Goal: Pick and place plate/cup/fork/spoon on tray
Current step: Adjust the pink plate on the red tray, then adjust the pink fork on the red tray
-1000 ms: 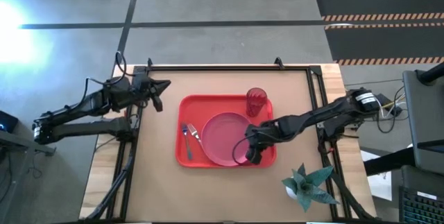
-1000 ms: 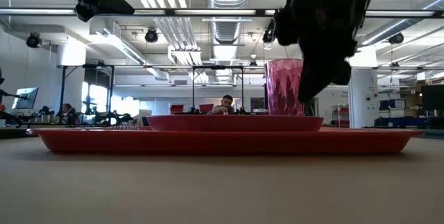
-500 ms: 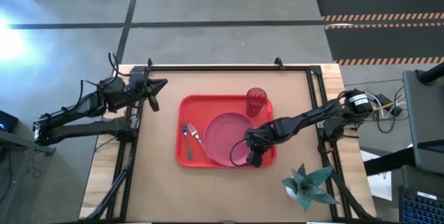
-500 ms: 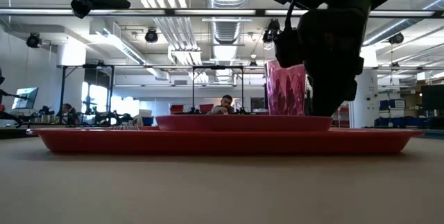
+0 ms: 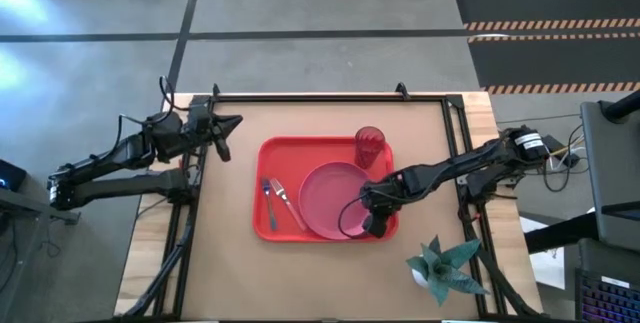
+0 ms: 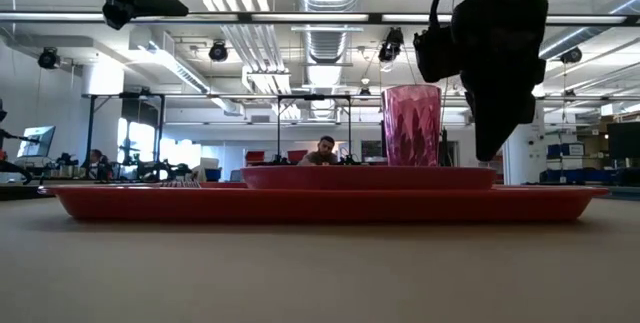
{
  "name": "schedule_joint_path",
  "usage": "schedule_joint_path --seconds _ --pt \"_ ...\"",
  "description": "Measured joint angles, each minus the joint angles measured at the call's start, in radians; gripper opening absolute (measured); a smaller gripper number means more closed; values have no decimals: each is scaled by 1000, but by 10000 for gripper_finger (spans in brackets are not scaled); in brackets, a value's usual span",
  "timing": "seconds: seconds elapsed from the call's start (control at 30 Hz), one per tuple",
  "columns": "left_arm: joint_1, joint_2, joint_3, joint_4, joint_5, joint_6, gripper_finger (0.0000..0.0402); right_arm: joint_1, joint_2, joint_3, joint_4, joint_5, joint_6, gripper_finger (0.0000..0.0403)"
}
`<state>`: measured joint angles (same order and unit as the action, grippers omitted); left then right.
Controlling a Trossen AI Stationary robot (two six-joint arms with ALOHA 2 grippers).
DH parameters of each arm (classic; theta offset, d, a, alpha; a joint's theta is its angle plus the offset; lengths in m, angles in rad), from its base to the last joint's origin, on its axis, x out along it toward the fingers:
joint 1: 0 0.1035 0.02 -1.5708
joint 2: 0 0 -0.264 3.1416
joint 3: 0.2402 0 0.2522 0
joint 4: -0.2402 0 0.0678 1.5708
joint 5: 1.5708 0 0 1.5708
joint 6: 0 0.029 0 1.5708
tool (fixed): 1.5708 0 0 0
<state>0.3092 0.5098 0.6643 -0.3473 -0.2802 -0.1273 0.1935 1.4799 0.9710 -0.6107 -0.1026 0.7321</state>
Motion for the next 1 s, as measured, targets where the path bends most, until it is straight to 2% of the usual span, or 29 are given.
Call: schedule_joint_path --seconds 0.27,0.47,0.63,0.77,0.87,1.0 --pt "0 -1 0 3 0 0 0 -13 9 0 99 26 -37 8" --pt "0 0 0 -7 0 0 0 -10 -4 22 99 25 -41 8" --pt "0 26 -3 -85 33 -23 0 -11 -36 134 98 50 -117 8" --pt "-6 87 -34 -150 139 -90 0 -11 -74 260 70 122 -227 8" --pt "-29 148 -63 -123 201 -110 0 -11 -109 356 33 188 -308 8" --pt "-85 234 -100 -40 209 -130 0 -11 -154 468 -18 262 -405 8"
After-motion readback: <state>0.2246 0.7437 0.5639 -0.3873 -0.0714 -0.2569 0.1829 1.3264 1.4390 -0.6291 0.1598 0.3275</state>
